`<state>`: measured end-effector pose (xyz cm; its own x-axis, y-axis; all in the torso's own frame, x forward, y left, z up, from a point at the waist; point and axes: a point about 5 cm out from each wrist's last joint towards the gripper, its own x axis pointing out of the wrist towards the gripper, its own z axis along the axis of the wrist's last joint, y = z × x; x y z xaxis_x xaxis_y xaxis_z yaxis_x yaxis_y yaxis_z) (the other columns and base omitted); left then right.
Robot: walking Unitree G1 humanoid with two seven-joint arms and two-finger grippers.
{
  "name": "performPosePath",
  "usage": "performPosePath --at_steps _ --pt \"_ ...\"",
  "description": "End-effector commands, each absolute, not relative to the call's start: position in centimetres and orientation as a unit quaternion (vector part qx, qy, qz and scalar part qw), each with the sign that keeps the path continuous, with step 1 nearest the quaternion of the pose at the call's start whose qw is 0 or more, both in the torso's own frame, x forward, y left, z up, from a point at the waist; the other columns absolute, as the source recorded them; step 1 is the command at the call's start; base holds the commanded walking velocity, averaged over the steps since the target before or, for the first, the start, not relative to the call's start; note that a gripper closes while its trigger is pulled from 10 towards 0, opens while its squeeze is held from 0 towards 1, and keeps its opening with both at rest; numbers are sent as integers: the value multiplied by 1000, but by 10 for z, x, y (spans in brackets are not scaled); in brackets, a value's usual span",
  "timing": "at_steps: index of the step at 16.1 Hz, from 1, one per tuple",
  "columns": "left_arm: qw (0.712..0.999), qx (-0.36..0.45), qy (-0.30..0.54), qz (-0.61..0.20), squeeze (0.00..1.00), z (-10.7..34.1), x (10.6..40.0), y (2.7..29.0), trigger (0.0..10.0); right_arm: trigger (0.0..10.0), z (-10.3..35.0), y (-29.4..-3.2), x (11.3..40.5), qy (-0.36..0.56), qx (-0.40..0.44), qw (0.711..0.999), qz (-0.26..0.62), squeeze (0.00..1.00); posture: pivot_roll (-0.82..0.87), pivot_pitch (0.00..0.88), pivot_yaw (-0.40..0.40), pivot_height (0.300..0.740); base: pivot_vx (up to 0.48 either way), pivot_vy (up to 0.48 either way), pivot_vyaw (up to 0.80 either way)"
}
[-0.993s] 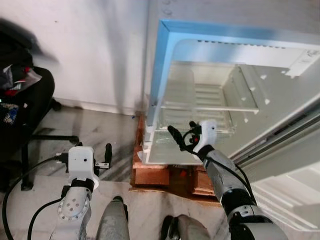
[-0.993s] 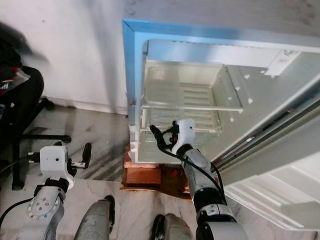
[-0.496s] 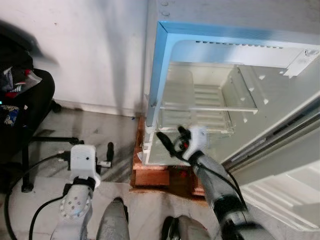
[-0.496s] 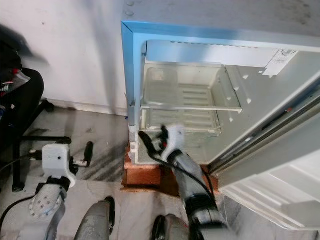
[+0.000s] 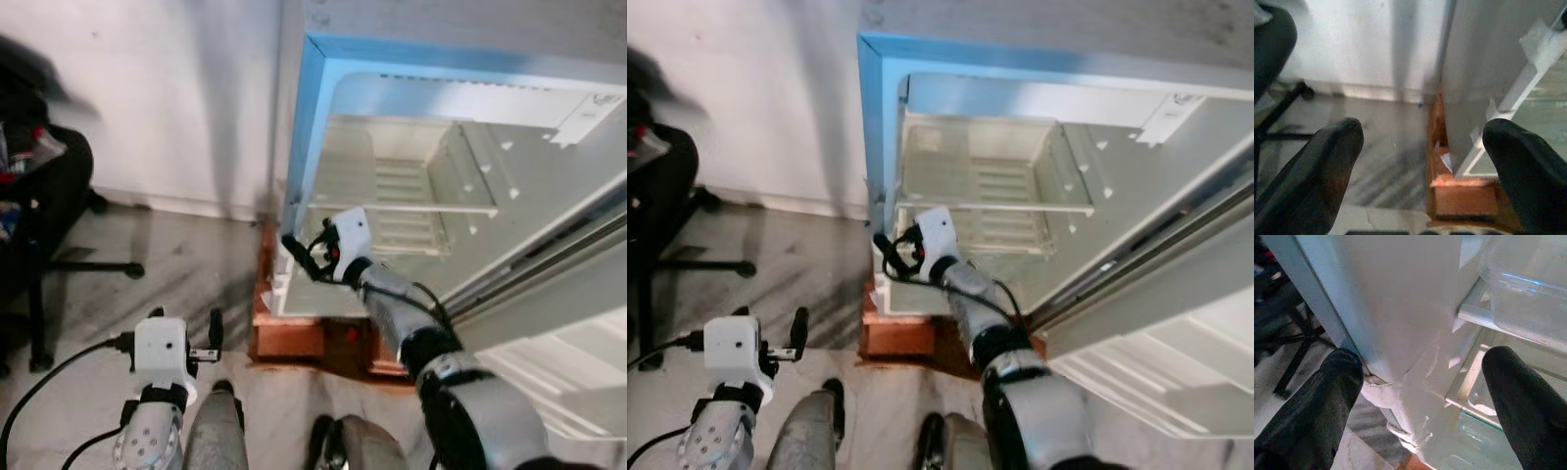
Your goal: Restocking fridge
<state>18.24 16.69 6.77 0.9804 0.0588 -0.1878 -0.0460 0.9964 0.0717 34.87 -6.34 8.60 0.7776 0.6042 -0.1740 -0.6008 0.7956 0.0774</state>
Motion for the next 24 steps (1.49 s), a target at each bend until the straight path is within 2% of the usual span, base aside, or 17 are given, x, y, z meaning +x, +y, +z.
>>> performPosePath --at_steps 1,4,7,10,11,12,14,16,20,24 --pt "994 38 99 29 0 68 179 166 10000 10000 81 -71 347 110 12 934 339 0 279 319 -154 740 0 0 0" --pt "994 38 100 28 0 71 181 166 10000 10000 68 -93 336 157 8 894 419 0 276 331 -157 740 0 0 0" --pt "993 40 105 34 0 72 177 169 10000 10000 52 -115 322 203 -56 855 474 0 280 334 -153 740 0 0 0" --pt "992 42 111 32 0 70 174 169 10000 10000 69 -115 340 152 -130 887 416 0 284 336 -144 740 0 0 0" --pt "992 43 111 31 0 71 175 168 10000 10000 87 -106 352 111 -132 906 387 0 284 335 -144 740 0 0 0" --pt "992 43 112 31 0 71 176 168 10000 10000 94 -101 355 95 -129 906 392 0 287 332 -144 740 0 0 0" --pt "992 43 111 30 0 71 177 167 10000 10000 118 -90 369 38 -145 926 347 0 290 332 -147 740 0 0 0" --pt "992 43 113 34 0 71 176 168 10000 10000 131 -80 375 10 -114 940 321 0 289 334 -154 740 0 0 0" --pt "992 42 116 35 0 68 179 166 10000 10000 133 -74 376 -1 -130 945 301 0 282 324 -159 740 0 0 0" --pt "992 44 116 33 0 65 188 168 10000 10000 110 -80 360 42 -78 916 392 0 272 283 -159 740 0 0 0"
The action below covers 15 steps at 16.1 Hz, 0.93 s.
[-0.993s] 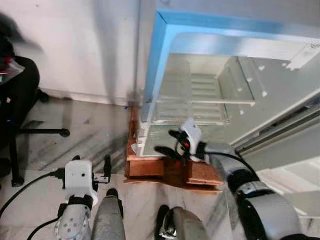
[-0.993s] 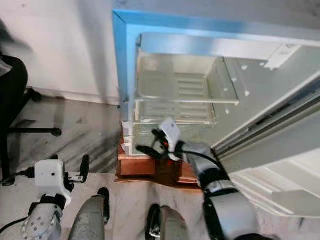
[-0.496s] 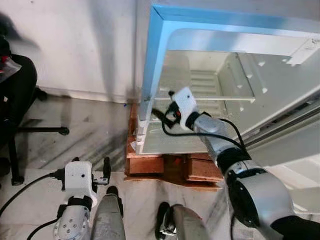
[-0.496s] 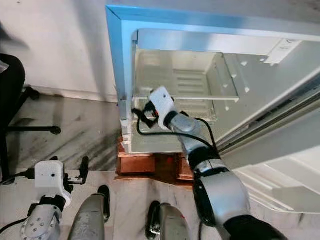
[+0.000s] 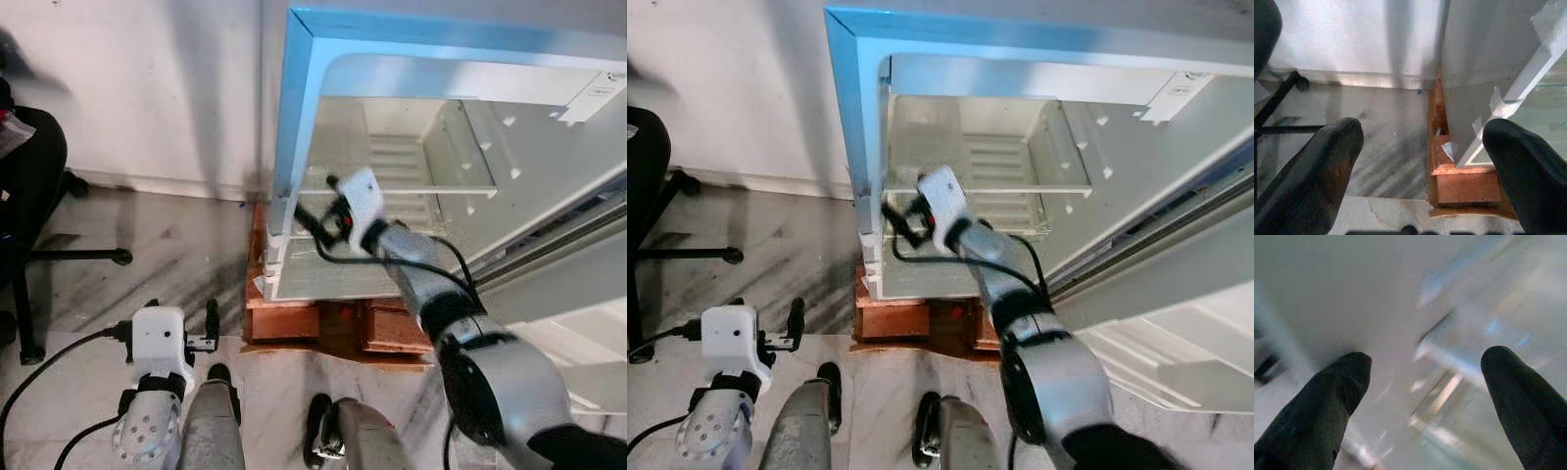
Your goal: Restocking fridge
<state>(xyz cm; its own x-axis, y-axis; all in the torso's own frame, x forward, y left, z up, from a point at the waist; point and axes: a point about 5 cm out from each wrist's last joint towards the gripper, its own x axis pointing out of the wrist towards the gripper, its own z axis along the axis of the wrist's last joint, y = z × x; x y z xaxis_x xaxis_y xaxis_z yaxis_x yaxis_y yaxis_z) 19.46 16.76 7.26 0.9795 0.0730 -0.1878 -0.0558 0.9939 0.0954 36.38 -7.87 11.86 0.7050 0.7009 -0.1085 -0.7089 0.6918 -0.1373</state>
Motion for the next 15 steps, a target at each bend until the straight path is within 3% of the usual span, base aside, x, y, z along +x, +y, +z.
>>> performPosePath --at_steps 1,3,8,9,15 --pt "992 44 116 33 0 64 190 169 10000 10000 104 -83 355 51 -79 908 409 0 268 272 -159 740 0 0 0" --pt "992 46 110 28 0 64 201 168 10000 10000 81 -96 338 81 -87 884 453 0 255 241 -153 740 0 0 0" --pt "994 54 97 13 0 65 220 170 10000 10000 71 -107 324 65 -57 893 442 0 244 174 -127 740 0 0 0" --pt "993 68 96 0 0 67 227 169 10000 10000 69 -110 308 28 -54 898 436 0 244 158 -120 740 0 0 0" --pt "992 79 92 -18 0 63 230 178 10000 10000 77 -144 278 -9 -2 972 237 0 203 92 -84 740 0 0 0"
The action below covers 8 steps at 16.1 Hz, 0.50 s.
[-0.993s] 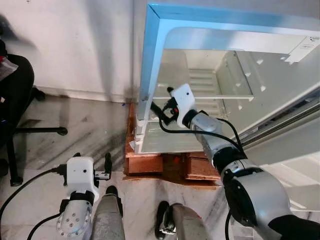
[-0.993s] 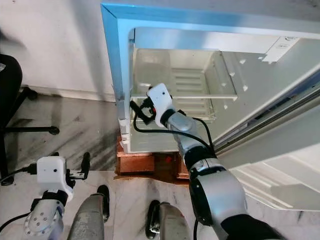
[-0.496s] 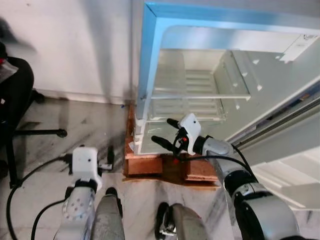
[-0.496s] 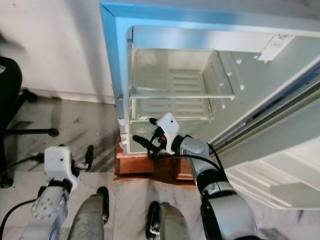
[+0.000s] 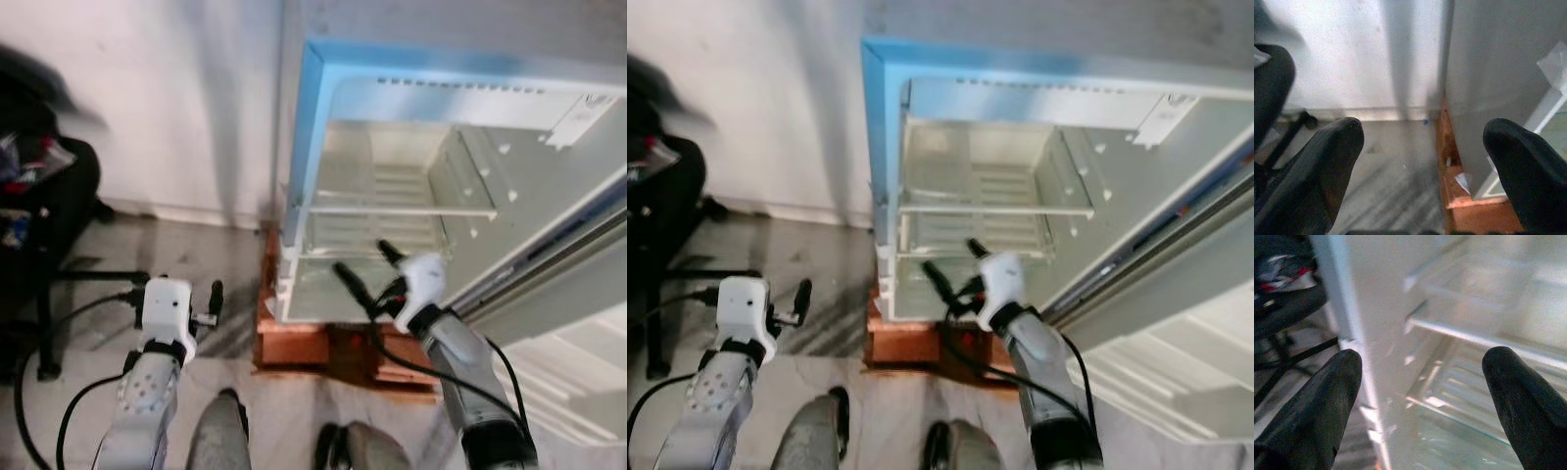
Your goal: Restocking fridge
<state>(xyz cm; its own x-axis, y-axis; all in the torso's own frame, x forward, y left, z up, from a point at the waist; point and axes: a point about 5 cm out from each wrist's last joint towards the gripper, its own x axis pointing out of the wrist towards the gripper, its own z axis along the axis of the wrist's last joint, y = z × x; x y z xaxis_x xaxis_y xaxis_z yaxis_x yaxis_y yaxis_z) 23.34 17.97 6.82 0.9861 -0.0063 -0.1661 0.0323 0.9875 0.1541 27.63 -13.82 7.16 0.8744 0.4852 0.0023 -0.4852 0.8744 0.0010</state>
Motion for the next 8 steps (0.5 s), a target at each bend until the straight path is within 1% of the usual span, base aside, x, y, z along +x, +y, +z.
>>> performPosePath --at_steps 1,3,4,5,6,8 --pt "993 79 89 -22 0 62 231 177 10000 10000 80 -146 275 -20 38 983 176 0 207 74 -74 740 0 0 0" --pt "993 69 87 -35 0 63 239 175 10000 10000 81 -151 274 -28 50 993 106 0 200 34 -49 740 0 0 0" --pt "993 54 89 -62 0 65 246 170 10000 10000 81 -154 274 -34 57 995 70 0 191 20 -36 740 0 0 0" --pt "991 59 82 -87 0 69 254 166 10000 10000 79 -157 273 -35 37 997 49 0 162 0 -15 740 0 0 0" --pt "990 68 78 -98 0 70 258 164 10000 10000 76 -159 272 -26 50 998 32 0 147 0 -3 740 0 0 0" --pt "986 89 75 -121 0 67 267 160 10000 10000 67 -171 264 -3 41 999 7 0 111 0 2 740 0 0 0"
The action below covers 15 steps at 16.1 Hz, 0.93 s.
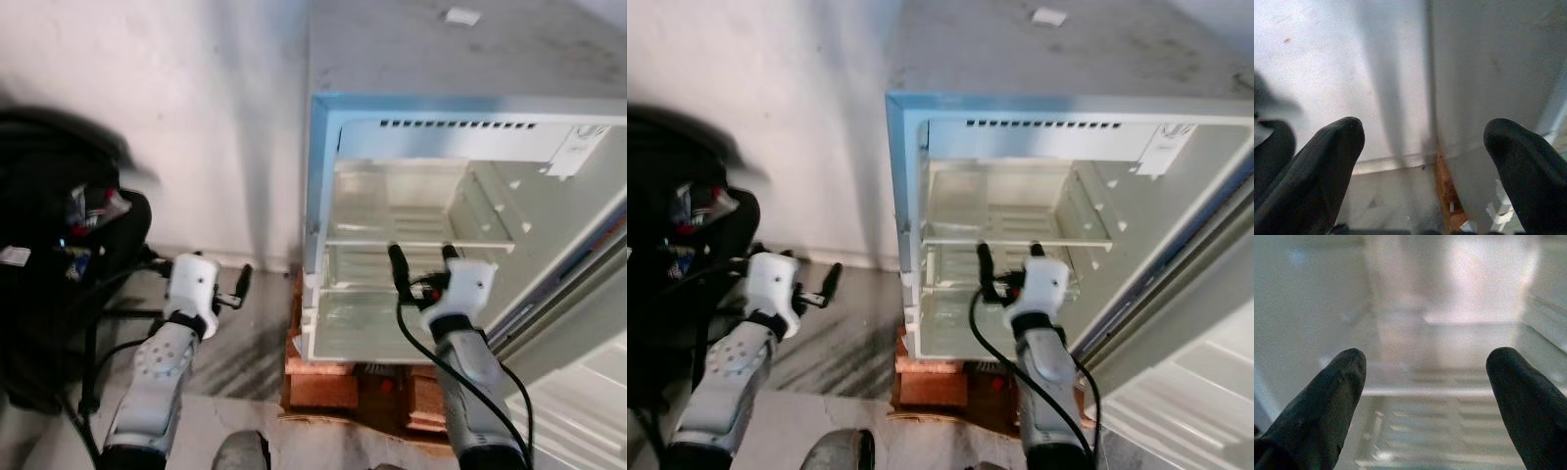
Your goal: Restocking fridge
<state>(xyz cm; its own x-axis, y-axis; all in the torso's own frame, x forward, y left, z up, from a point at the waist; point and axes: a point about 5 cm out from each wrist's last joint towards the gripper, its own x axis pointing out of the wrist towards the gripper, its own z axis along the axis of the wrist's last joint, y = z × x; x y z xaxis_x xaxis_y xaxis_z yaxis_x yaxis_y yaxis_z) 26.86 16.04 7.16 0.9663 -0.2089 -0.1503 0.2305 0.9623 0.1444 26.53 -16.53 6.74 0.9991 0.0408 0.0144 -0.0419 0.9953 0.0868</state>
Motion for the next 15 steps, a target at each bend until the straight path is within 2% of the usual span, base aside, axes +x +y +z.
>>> performPosePath --at_steps 1,4,9,15 --pt "985 88 74 -125 0 67 268 160 10000 10000 66 -175 262 2 45 999 -4 0 100 15 0 740 0 0 0" --pt "986 84 78 -119 0 63 265 159 10000 10000 56 -183 251 29 45 998 -21 0 94 48 -21 740 0 0 0" --pt "985 88 93 -119 0 49 250 163 10000 10000 51 -177 254 40 68 997 -23 0 95 43 -10 740 0 0 -800" --pt "988 86 77 -103 0 54 256 161 10000 10000 59 -169 270 34 67 997 8 0 112 49 -39 740 0 0 0"
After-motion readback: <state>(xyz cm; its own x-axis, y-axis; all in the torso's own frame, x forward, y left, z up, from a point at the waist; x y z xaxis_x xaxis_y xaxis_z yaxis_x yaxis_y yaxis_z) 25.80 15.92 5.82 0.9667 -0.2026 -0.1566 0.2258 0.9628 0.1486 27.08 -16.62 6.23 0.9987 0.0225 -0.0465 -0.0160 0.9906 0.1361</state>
